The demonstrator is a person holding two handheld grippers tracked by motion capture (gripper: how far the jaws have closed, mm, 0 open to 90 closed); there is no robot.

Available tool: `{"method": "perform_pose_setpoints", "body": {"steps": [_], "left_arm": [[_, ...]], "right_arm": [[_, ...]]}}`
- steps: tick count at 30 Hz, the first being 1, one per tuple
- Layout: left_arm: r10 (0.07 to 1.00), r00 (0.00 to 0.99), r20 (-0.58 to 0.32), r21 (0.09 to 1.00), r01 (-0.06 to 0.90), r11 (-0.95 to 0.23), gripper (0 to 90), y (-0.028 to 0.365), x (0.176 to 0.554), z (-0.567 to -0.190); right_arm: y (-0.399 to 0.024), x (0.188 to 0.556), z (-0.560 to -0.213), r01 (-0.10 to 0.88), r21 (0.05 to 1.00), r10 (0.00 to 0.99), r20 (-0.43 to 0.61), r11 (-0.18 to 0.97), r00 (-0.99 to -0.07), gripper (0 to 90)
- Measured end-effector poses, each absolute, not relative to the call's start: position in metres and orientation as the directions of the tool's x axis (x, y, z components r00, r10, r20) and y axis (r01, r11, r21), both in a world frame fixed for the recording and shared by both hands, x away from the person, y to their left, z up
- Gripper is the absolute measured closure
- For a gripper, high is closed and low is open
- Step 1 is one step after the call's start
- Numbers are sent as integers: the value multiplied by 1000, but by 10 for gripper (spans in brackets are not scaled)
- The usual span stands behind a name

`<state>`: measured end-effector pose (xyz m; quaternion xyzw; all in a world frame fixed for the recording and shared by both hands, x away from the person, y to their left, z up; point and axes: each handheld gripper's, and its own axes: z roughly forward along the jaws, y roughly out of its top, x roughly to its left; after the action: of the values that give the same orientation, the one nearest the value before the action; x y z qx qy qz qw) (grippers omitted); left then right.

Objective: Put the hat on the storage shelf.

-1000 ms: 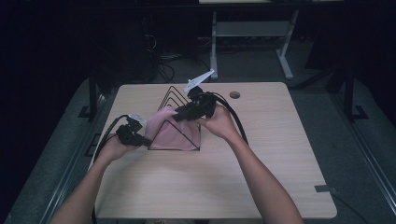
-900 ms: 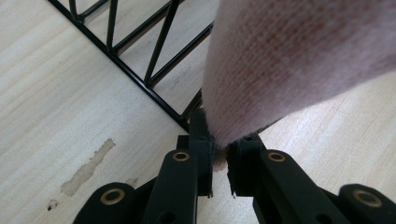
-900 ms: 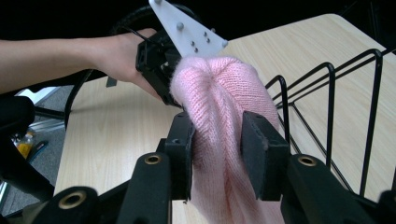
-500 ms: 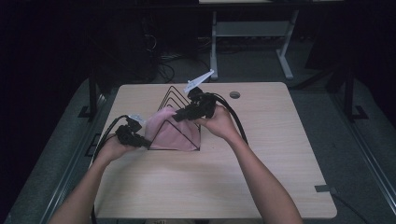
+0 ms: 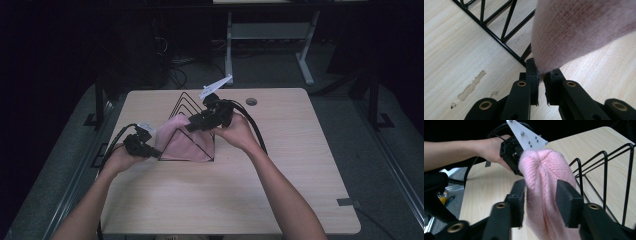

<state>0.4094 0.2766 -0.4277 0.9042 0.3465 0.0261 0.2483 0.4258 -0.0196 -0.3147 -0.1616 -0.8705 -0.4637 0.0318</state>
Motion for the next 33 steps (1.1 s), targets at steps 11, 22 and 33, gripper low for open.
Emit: {"method": "perform_pose_setpoints", "body": {"steps": [11,22,33], "left_arm": [[650,755,-83,479,603,-639,705,278,404,-420],[668,739,-89,503,612,-610,632,281,399,-414],[668,739,-82,509,608,-610,557,282,396,-410]], "right_arm": [[-52,417,-314,330,828,301,206,454,-931,457],[-92,414,-317,366,831,380,206,419,-902,392],[-119,413,-322,404,824,439,215,398,-872,351]]}}
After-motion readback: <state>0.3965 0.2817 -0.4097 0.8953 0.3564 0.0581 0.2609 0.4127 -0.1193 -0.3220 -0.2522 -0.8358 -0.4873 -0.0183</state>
